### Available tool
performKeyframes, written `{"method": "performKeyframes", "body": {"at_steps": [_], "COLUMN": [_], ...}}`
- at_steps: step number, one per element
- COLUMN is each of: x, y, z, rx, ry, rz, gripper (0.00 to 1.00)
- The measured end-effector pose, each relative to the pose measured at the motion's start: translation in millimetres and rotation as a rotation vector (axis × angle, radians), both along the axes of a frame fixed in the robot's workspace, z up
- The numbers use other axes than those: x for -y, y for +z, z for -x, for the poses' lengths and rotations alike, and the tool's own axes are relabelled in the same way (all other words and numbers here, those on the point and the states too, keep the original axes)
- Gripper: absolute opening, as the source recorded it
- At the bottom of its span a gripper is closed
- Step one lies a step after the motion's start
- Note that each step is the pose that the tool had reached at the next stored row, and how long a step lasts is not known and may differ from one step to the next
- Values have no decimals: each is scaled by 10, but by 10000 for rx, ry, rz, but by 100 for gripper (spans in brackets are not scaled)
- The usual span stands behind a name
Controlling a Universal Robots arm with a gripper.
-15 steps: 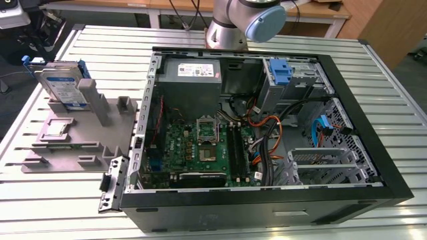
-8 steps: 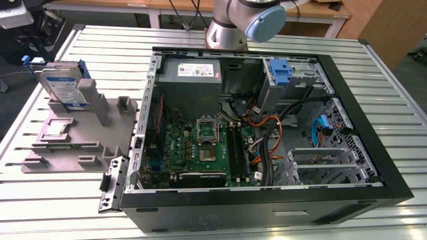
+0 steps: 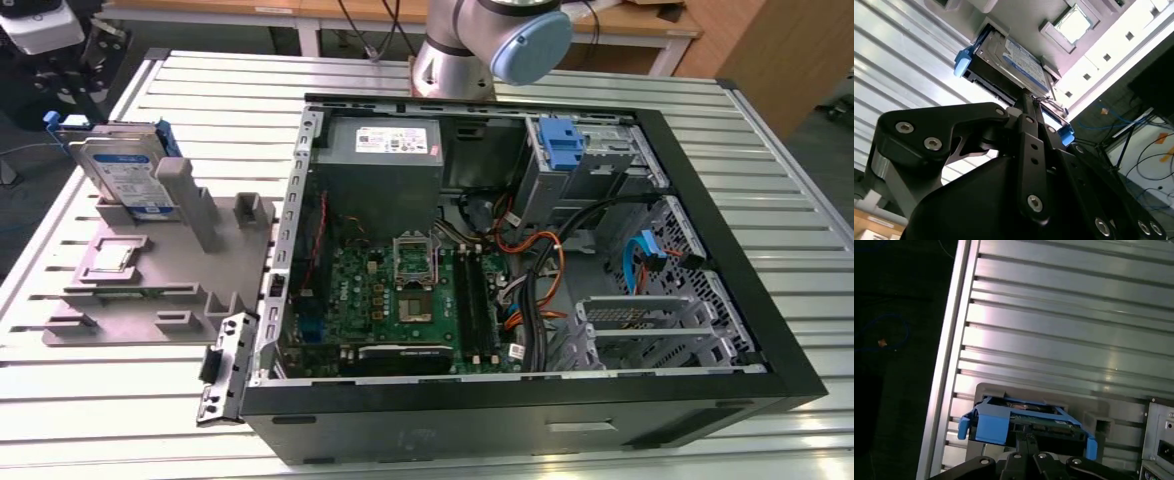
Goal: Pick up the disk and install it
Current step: 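Pick up the disk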
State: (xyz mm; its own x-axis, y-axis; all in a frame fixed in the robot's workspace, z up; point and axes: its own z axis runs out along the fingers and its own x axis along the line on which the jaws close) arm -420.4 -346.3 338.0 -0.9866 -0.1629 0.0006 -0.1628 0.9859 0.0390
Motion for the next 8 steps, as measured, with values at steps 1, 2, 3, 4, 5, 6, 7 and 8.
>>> {"method": "performKeyframes", "body": {"at_steps": [1,2,3,4,5,6,7,8], "x": [0,0,0,0,0,0,0,0], "y": [-1,-1,-1,-1,-2,-2,-2,-2], "z": [0,0,0,0,0,0,0,0], "rx": [1,0,0,-1,0,0,-1,0], "ry": [195,375,555,734,915,1094,1286,1464], "rz": [-1,0,0,0,0,0,0,0], "gripper": [10,10,10,10,10,10,10,10]}}
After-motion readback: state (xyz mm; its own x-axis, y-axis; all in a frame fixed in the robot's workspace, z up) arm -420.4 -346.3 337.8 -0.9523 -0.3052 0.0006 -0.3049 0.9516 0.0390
